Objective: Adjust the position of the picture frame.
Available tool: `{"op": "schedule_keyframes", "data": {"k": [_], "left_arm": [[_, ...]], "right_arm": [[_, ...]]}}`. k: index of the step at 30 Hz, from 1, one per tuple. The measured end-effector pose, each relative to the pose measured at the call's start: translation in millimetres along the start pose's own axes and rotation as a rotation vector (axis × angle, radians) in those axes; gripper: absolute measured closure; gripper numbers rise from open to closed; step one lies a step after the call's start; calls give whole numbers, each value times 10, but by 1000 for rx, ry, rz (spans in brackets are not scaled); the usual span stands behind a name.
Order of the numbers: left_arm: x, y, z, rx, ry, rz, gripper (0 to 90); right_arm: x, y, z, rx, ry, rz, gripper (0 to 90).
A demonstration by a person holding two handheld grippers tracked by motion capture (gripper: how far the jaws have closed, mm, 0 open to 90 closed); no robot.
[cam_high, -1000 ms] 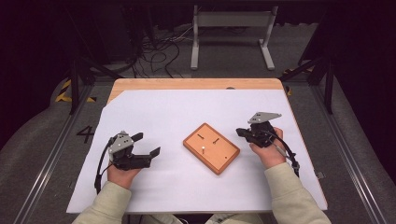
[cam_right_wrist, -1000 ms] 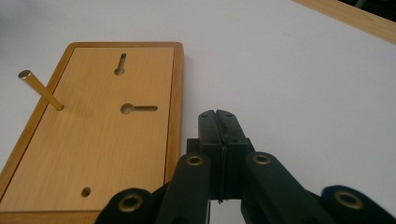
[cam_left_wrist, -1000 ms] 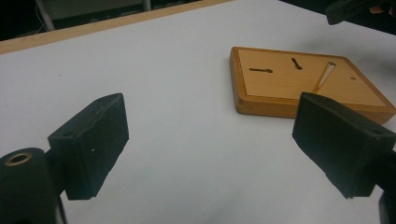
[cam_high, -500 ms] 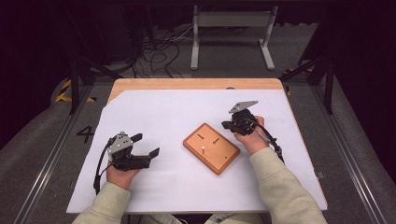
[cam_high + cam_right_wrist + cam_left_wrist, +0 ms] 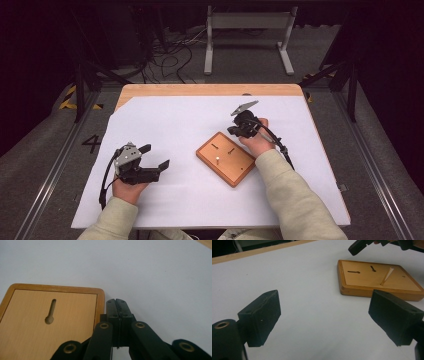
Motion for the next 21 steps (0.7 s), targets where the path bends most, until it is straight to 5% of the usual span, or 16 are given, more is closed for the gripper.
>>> {"op": "schedule_keyframes", "data": {"k": [11,17,21], "left_arm": [[85,-83,-32,-21,-18,-7,109],[109,-112,-40,-28,-28,-8,109],[122,-128,-47,-33,-30,-9,109]], "right_arm": [[-80,321,-13,-3,-7,-71,900],[-104,329,-11,-3,-19,-86,900],[-170,363,-138,-53,-79,-81,900]]}}
Point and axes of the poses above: each handheld gripper's, and its own axes: y roughly forward along the jaws, x roughly out of its underside, z roughly to its right, the point moved 7 cm from there along y, roughly forward along the jaws, and after that the axes turned 8 degrees about -z, right-handed, at the moved point
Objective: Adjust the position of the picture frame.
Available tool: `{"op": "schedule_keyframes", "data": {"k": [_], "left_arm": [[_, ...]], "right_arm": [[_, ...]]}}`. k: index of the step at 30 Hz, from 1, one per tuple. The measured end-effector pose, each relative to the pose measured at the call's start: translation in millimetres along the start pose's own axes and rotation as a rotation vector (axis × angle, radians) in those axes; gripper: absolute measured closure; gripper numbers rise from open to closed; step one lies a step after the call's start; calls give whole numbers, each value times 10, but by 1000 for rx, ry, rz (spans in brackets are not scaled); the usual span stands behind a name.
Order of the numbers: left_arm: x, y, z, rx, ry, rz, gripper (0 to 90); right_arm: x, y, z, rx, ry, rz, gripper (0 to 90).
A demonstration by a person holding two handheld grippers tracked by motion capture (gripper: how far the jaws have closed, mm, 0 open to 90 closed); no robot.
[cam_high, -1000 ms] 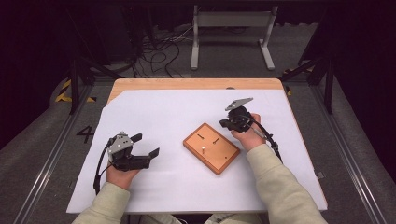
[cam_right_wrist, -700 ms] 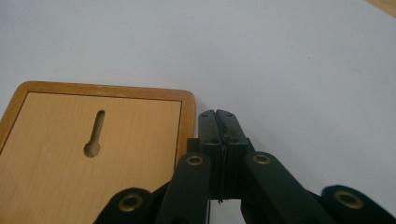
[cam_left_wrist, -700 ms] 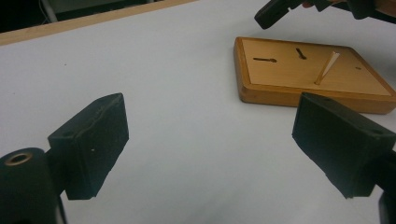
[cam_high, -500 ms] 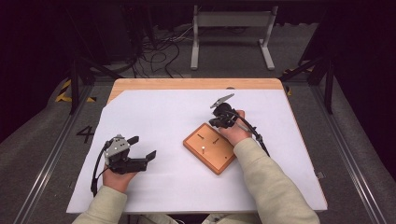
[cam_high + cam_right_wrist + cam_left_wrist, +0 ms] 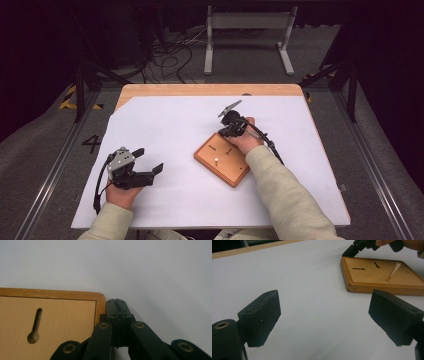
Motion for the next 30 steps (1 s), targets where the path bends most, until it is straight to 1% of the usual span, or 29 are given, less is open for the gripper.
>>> {"op": "schedule_keyframes", "data": {"k": [1,2,4,5,7,13,17,20,23,24,25,27,29,30], "left_arm": [[2,-3,-4,0,3,-2,109],[6,-5,0,2,-3,-3,109],[8,-6,-2,1,-1,-2,109],[9,-7,-7,1,1,-4,109],[8,-5,-10,3,-4,-2,108],[2,9,-5,9,3,-4,108],[-7,24,6,18,-3,-4,108],[-14,36,9,21,3,-8,108],[-21,51,18,26,3,-10,108],[-24,54,17,25,9,-11,108],[-26,58,25,29,2,-10,108],[-34,67,25,31,3,-7,108],[-40,76,25,37,1,-10,108],[-44,81,26,38,2,-10,108]], "right_arm": [[-28,13,-40,-4,-19,-4,900],[-49,22,-70,-10,-32,-7,900],[-109,45,-163,-30,-74,-12,900],[-131,55,-198,-36,-87,-17,900],[-171,74,-269,-52,-105,-21,900],[-255,118,-466,-102,-161,-24,900],[-289,134,-596,-139,-190,-22,900],[-309,133,-681,-164,-208,-16,900],[-320,132,-754,-183,-221,-16,900],[-326,133,-778,-189,-230,-14,900],[-329,131,-802,-194,-241,-16,900],[-336,124,-865,-207,-258,-20,900],[-358,120,-921,-209,-273,-12,900],[-361,111,-942,-205,-280,-17,900]]}}
Point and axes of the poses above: each handheld gripper's, and its own axes: y roughly forward along the jaws, x roughly out of its underside, z roughly to its right, the point moved 7 cm from there along y, roughly forward along the jaws, and after that the axes turned 8 degrees about -z, right-handed, at the moved point
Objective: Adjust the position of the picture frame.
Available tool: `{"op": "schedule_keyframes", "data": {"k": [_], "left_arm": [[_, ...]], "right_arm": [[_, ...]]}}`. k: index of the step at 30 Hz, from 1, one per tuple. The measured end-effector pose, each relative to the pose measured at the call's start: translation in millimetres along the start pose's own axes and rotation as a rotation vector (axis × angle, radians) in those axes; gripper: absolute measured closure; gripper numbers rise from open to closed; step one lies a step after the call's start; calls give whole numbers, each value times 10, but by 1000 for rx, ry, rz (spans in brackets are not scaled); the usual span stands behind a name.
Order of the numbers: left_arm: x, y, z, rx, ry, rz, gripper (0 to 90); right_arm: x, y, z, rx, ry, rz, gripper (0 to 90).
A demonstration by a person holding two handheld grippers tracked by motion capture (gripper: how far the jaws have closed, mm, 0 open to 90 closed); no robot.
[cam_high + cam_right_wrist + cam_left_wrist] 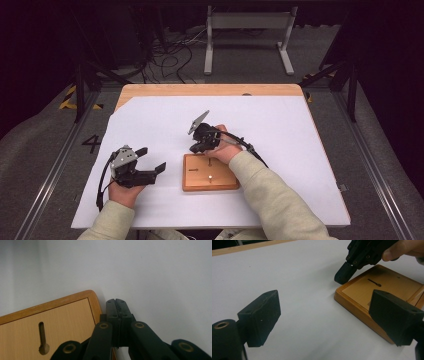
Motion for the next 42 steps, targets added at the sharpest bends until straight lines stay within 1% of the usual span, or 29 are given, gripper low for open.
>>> {"op": "schedule_keyframes", "data": {"k": [2,3,4,5,7,10,12,13,14,15,16,17,19,20,21,22,23,25,26,29,30,31,32,33,35,36,37,41,42], "left_arm": [[-7,8,5,4,4,0,108],[-12,11,5,5,6,2,108],[-19,14,7,6,1,5,109],[-26,15,7,10,-2,6,109],[-41,12,1,9,4,4,109],[-108,-16,22,10,23,17,110],[-143,-38,37,13,28,21,111],[-175,-55,51,16,32,31,111],[-199,-74,67,18,40,31,113],[-220,-84,85,20,49,32,114],[-252,-107,115,22,68,31,115],[-264,-114,126,24,77,30,116],[-283,-117,149,42,75,30,116],[-283,-117,149,42,75,30,116],[-290,-116,153,45,84,27,116],[-296,-107,163,48,90,25,116],[-298,-99,174,57,94,18,116],[-303,-78,196,67,100,9,118],[-306,-70,202,73,99,8,124],[-330,-45,237,95,100,2,139],[-337,-43,238,97,110,-1,139],[-345,-38,252,103,107,-1,139],[-355,-32,263,109,116,-3,138],[-355,-32,263,109,116,-3,137],[-372,-20,286,119,118,-1,134],[-380,-17,298,122,113,3,130],[-389,-14,311,134,118,5,125],[-409,-14,342,144,117,13,127],[-424,-24,382,177,120,13,158]], "right_arm": [[-21,-20,-1,10,2,14,900],[-28,-42,17,35,11,25,896],[-31,-77,35,58,21,36,864],[-36,-134,43,66,36,62,845],[-27,-232,49,88,47,98,831],[27,-432,30,123,69,156,776],[84,-582,2,135,86,193,744],[84,-582,2,135,86,193,744],[111,-649,-13,137,94,210,723],[169,-774,-44,140,102,247,694],[202,-832,-61,143,104,262,682],[238,-886,-78,146,110,275,667],[318,-987,-108,154,120,300,650],[318,-987,-108,154,120,300,650],[369,-1035,-122,160,127,309,640],[430,-1087,-132,175,134,316,633],[512,-1160,-150,195,141,336,630],[669,-1290,-187,201,170,387,621],[746,-1341,-197,208,183,398,618],[965,-1460,-202,238,220,408,598],[1055,-1509,-199,248,236,412,586],[1094,-1531,-197,254,243,414,580],[1140,-1556,-197,260,252,418,575],[1140,-1556,-197,260,252,418,575],[1224,-1588,-196,269,267,431,576],[1263,-1587,-195,274,269,424,581],[1317,-1599,-184,286,283,424,591],[1376,-1628,-165,298,298,425,592],[1414,-1644,-155,304,305,423,592]]}}
Point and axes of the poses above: each handheld gripper's, and its own axes: y roughly forward along the jaws, x roughly out of its underside, z roughly to its right, the point moved 7 cm from there along y, roughly forward along the jaws, and after that the axes turned 8 degrees about -z, right-handed, at the moved point
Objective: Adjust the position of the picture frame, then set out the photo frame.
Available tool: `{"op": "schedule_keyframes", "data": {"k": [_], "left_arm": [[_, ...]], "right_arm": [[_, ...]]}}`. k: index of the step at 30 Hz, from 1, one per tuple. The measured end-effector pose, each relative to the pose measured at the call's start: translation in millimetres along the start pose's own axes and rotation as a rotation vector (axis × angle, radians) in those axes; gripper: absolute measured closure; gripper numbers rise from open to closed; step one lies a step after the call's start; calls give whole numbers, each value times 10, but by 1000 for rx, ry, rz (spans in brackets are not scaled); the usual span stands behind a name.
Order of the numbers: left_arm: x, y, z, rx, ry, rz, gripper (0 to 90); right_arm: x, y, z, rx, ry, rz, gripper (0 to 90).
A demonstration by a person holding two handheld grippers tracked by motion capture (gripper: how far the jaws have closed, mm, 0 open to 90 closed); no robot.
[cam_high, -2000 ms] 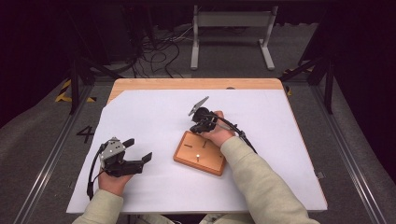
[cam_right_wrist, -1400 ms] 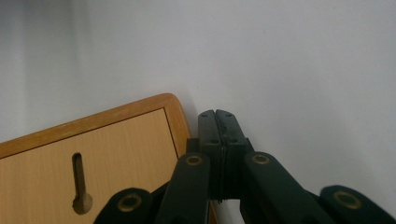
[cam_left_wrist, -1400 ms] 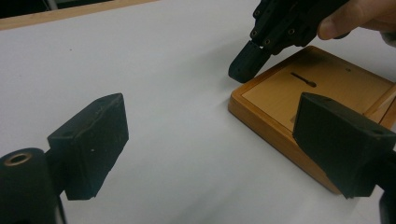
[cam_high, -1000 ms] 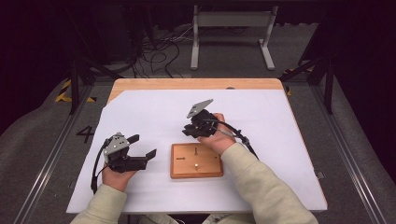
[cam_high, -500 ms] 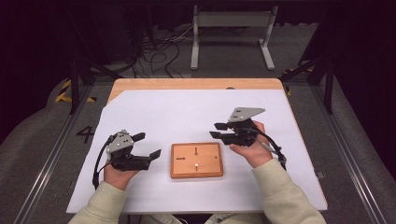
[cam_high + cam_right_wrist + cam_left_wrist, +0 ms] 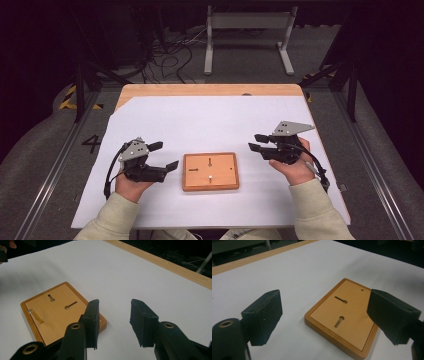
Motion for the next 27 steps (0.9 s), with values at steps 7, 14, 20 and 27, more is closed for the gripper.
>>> {"op": "schedule_keyframes", "data": {"k": [7,14,20,27], "left_arm": [[-68,31,160,54,12,-13,213],[-112,125,289,64,21,-27,238],[-115,293,439,100,48,-59,281],[-59,483,557,161,68,-77,279]], "right_arm": [[92,-14,39,5,20,-14,589],[150,-51,50,-1,34,-14,574],[210,-70,77,4,48,-17,568],[223,-92,91,10,56,-11,566]]}}
Point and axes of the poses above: each handheld gripper's, and its own axes: y roughly forward along the jaws, x roughly out of its underside, z roughly to its right, the point moved 7 cm from there along y, roughly forward along the jaws, and after that the axes turned 8 degrees about -z, right-handed, at the moved point
